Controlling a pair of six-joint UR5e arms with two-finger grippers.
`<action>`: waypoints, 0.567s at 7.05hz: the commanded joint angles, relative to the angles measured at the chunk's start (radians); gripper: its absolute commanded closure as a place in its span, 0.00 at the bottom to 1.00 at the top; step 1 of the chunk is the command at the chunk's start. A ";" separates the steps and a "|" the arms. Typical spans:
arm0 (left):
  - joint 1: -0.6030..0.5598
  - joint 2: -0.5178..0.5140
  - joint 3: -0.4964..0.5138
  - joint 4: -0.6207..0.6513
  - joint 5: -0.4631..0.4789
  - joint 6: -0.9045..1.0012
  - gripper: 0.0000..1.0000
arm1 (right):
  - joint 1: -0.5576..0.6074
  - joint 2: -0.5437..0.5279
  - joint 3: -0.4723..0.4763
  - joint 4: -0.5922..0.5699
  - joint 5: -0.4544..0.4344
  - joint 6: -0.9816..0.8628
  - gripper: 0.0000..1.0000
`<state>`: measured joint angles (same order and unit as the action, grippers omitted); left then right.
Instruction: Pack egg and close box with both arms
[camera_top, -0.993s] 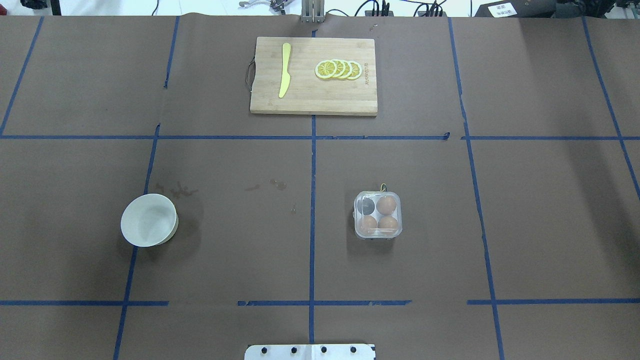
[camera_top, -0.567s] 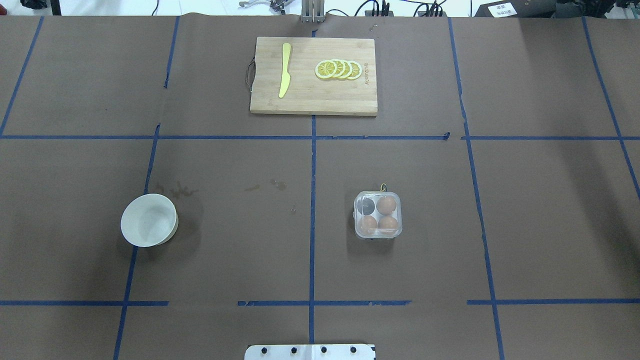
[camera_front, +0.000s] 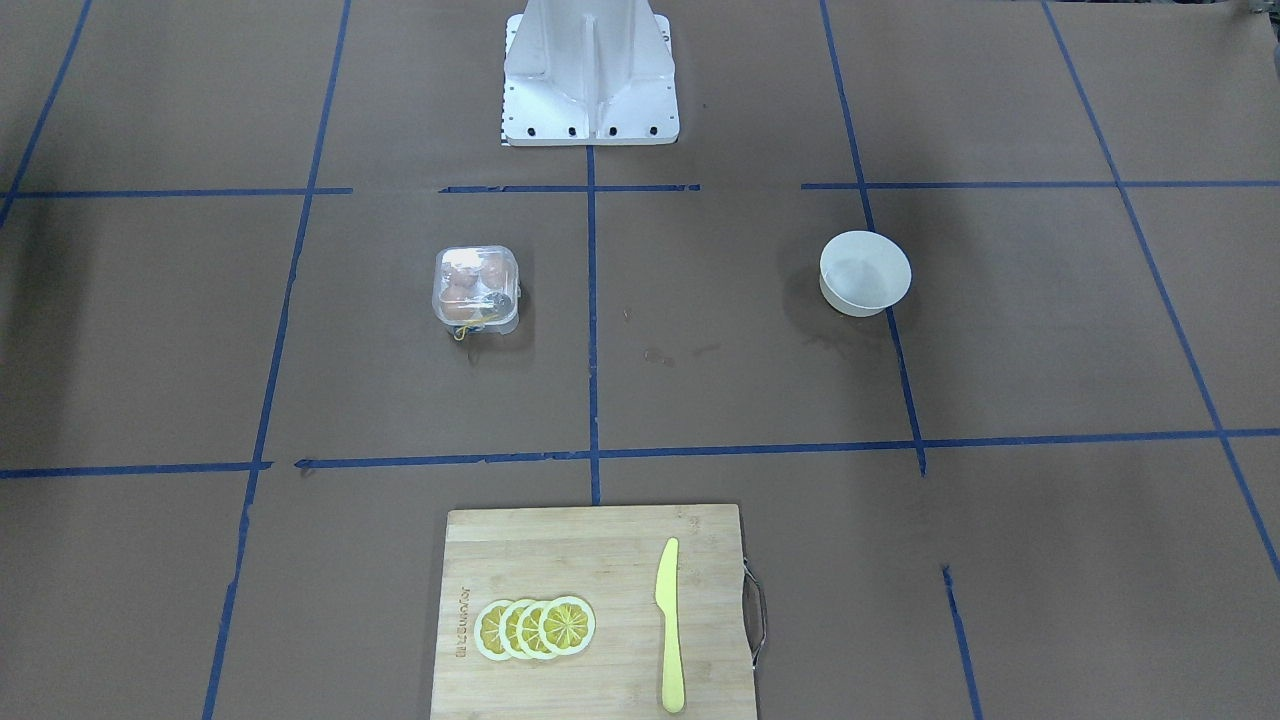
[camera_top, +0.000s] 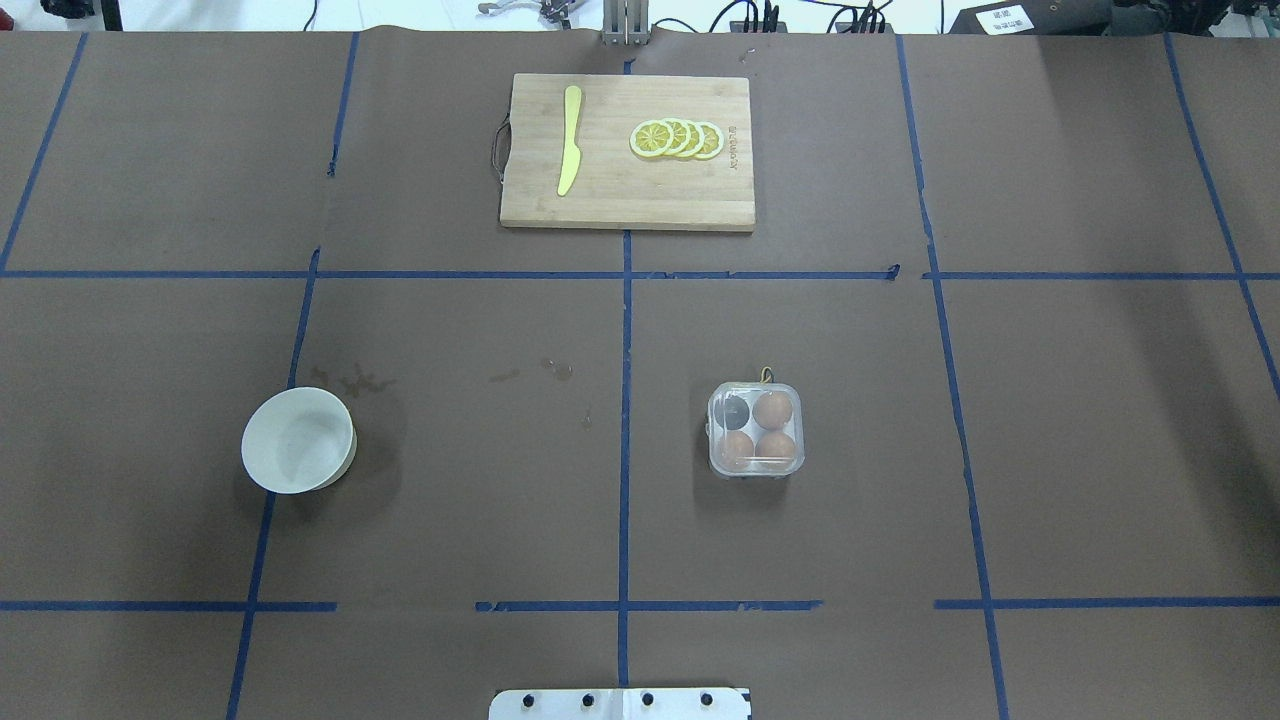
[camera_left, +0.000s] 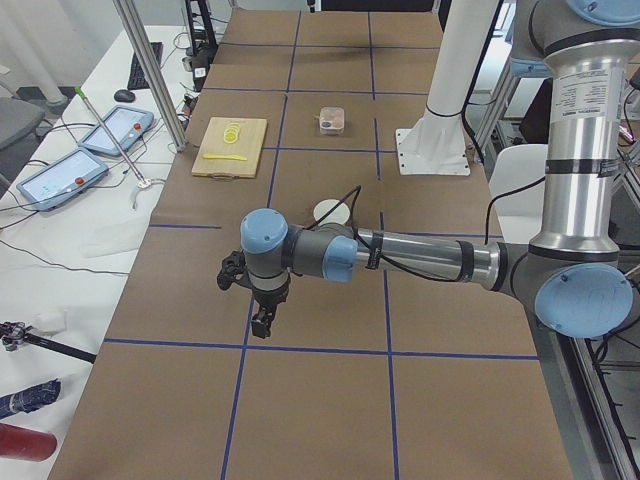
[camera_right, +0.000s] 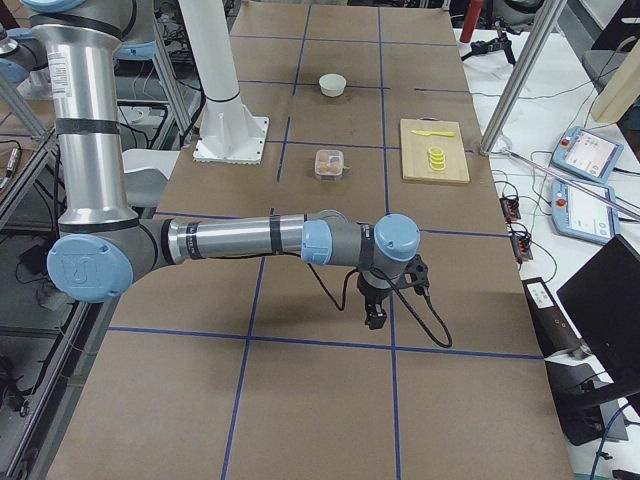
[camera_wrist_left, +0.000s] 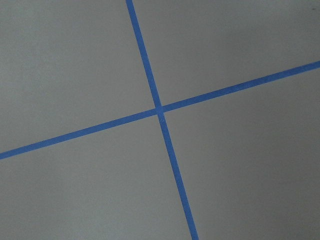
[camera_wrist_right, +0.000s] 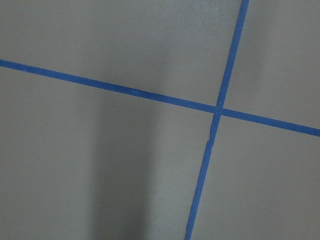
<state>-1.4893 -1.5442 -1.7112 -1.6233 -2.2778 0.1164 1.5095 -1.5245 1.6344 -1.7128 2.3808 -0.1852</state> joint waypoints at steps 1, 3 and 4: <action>0.001 -0.013 -0.001 0.000 0.001 0.000 0.00 | 0.000 0.000 -0.005 0.002 -0.011 0.000 0.00; 0.001 -0.017 0.002 0.003 -0.053 -0.011 0.00 | 0.000 -0.002 -0.001 0.002 -0.005 0.009 0.00; -0.002 -0.019 0.057 0.002 -0.122 -0.039 0.00 | 0.000 0.001 -0.002 0.002 -0.005 0.019 0.00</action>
<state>-1.4887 -1.5611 -1.6957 -1.6210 -2.3341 0.1001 1.5094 -1.5256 1.6316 -1.7104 2.3746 -0.1753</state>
